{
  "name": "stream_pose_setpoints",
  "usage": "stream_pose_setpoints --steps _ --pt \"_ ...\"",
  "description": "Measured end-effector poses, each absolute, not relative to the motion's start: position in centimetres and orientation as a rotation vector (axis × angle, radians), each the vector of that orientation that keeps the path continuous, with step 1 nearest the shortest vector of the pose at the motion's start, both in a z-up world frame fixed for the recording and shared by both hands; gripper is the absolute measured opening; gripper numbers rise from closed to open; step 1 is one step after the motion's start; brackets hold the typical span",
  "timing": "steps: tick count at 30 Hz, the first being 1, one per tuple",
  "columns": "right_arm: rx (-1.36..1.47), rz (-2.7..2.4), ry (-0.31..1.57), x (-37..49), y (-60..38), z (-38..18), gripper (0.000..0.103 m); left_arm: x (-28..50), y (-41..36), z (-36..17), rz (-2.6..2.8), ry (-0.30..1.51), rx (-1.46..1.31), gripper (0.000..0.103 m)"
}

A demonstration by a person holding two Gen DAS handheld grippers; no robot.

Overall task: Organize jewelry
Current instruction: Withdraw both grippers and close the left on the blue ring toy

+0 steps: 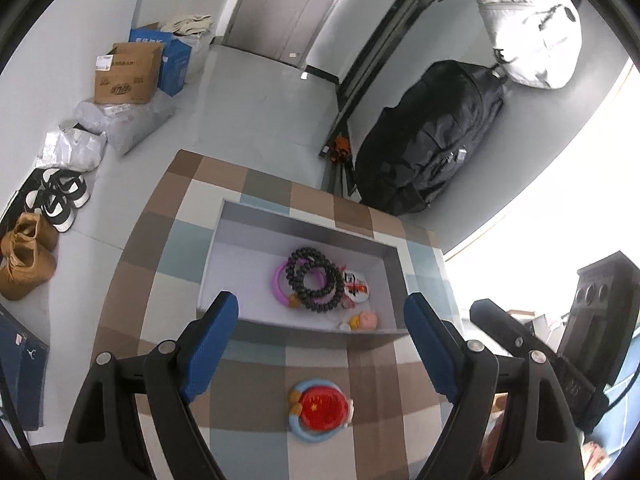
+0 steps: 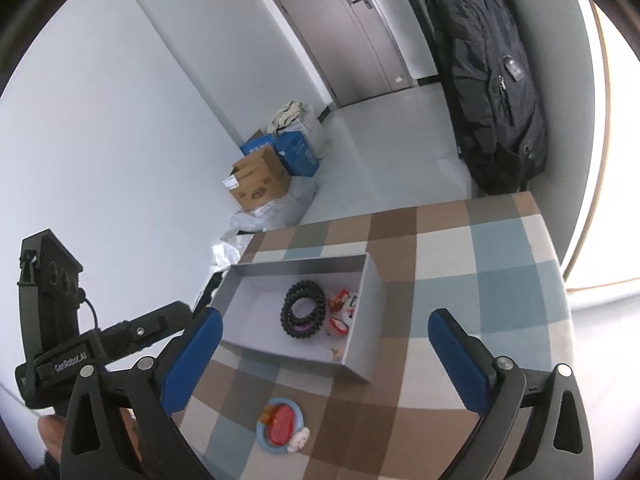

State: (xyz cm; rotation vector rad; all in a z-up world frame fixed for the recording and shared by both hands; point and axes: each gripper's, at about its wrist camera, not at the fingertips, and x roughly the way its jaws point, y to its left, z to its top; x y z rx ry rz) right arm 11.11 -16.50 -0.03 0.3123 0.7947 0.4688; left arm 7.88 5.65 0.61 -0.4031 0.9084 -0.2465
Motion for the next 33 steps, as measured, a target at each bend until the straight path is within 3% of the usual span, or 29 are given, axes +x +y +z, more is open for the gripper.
stream_pose_setpoints --steps 16,31,32,33 --pt "0.271 0.443 0.795 8.1 -17.4 -0.4 0.103 5.3 0.8 -4.7 -0.309 1.115 -0.200 0.082" --pt "0.288 0.415 0.800 8.2 -18.7 -0.3 0.103 5.4 -3.1 -7.3 -0.226 1.114 0.048 0.082" --pt "0.289 0.412 0.800 8.2 -18.9 -0.3 0.103 5.4 -3.3 -7.3 -0.214 1.114 0.065 0.079" --pt "0.293 0.409 0.801 8.1 -19.0 -0.3 0.103 5.3 -3.3 -7.4 -0.208 1.109 0.077 0.069"
